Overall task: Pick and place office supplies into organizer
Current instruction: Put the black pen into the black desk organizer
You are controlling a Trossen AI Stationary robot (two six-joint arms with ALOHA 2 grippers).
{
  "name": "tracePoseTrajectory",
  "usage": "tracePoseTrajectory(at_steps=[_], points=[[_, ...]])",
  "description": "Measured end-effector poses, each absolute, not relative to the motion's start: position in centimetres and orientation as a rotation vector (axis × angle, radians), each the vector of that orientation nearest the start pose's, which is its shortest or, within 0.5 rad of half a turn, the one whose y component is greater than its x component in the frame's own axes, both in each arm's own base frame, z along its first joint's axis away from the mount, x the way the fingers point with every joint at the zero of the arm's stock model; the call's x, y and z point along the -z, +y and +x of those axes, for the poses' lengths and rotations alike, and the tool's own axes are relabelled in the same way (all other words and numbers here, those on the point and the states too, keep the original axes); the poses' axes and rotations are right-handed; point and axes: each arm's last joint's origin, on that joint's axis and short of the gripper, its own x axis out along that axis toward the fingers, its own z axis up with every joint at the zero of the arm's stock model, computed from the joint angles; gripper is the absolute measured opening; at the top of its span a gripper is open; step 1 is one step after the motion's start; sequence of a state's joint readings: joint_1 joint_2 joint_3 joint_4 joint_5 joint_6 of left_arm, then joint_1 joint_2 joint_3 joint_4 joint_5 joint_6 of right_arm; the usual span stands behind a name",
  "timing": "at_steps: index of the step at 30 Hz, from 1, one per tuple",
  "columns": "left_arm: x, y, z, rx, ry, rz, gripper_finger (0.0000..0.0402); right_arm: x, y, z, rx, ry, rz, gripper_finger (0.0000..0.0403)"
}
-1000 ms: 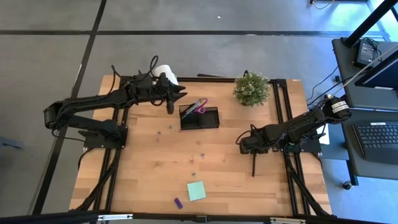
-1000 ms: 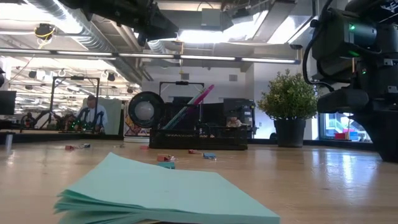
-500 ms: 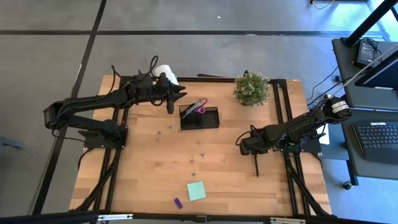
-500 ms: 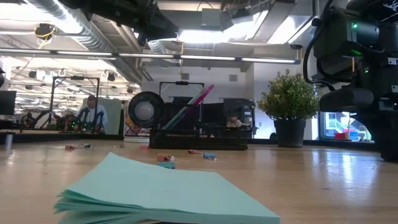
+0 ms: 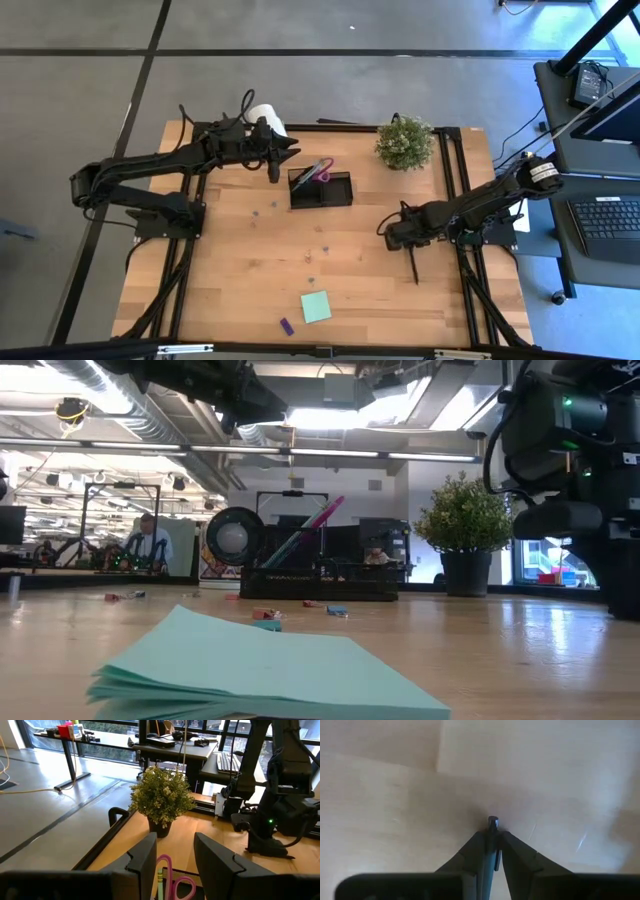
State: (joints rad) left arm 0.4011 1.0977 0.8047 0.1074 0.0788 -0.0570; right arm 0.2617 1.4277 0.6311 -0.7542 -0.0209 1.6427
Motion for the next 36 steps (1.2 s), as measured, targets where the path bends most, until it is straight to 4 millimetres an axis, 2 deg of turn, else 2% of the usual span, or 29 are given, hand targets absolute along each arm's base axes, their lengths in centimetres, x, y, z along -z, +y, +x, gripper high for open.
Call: tracePoseTrajectory(at_steps=[4,11,16,19,24,29,33,36], points=[[-30.7,9.4,22.8,-0.326,0.172,-0.101,0.0125,-14.5,5.0,19.9,1.059,1.218,1.02,0.0057],[-30.7,9.4,22.8,-0.326,0.173,-0.102,0.0125,-15.3,4.6,20.7,1.025,1.199,1.001,0.0057],[-30.6,9.4,22.8,-0.335,0.166,-0.203,0.0125,-16.1,4.2,21.4,0.981,1.18,0.97,0.0057],[-30.6,9.4,22.8,-0.338,0.162,-0.234,0.0125,-17.6,3.8,22.4,0.932,1.118,0.93,0.0057],[-30.6,9.1,22.9,-0.325,0.158,-0.287,0.0125,-22.2,2.3,24.3,0.845,0.93,0.806,0.0057],[-30.7,8.2,23.3,-0.278,0.143,-0.326,0.0125,-28.7,0.3,25.4,0.776,0.694,0.621,0.0057],[-31.1,7.3,24.2,-0.215,0.081,-0.332,0.0125,-33.7,-0.8,26.4,0.7,0.525,0.463,0.0057],[-31.3,6.6,25.4,-0.122,0.008,-0.318,0.0125,-36.7,-1.3,27.4,0.615,0.376,0.352,0.0057]])
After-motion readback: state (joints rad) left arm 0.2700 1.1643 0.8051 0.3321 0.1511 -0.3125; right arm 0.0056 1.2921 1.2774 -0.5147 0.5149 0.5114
